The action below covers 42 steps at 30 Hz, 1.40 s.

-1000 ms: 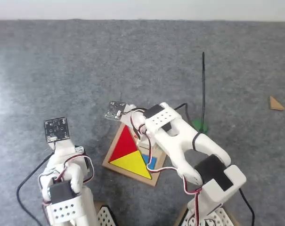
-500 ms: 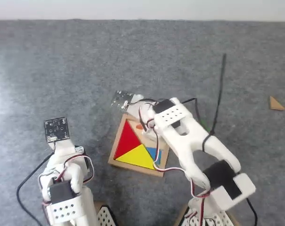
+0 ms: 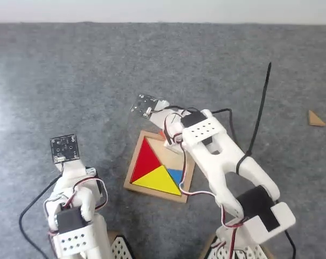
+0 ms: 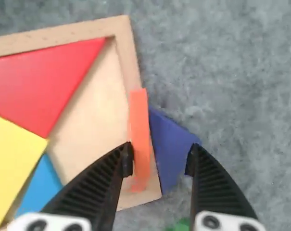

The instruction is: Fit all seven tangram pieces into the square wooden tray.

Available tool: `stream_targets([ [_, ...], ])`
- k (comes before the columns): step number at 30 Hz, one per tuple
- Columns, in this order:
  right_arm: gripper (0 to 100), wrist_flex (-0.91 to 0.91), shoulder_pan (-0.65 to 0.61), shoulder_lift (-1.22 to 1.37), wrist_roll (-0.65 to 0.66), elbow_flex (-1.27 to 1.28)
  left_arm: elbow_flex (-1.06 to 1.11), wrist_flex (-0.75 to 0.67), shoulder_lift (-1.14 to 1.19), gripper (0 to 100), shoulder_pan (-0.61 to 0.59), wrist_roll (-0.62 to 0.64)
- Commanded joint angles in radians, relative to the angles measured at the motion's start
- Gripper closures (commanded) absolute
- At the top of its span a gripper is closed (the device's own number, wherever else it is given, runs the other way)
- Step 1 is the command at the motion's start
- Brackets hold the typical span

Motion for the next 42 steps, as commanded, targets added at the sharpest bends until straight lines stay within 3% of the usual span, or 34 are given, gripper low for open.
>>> stream_targets([
  [1, 81.8, -0.018, 0.039, -0.05, 0.011, -0.012, -0.007, 0.008, -0.018, 99, 0.0, -0.005],
  [16, 82.2, 0.021, 0.013, -0.044, 0.009, -0.008, -0.007, 0.008, -0.018, 99, 0.0, -0.005],
  [20, 82.2, 0.053, -0.047, -0.039, 0.031, -0.005, -0.007, 0.008, -0.018, 99, 0.0, -0.005],
  [29, 82.2, 0.127, -0.053, 0.173, 0.009, -0.138, -0.007, 0.008, -0.018, 99, 0.0, -0.005],
  [42, 82.3, 0.213, -0.082, 0.179, 0.011, -0.152, -0.007, 0.008, -0.018, 99, 0.0, -0.005],
])
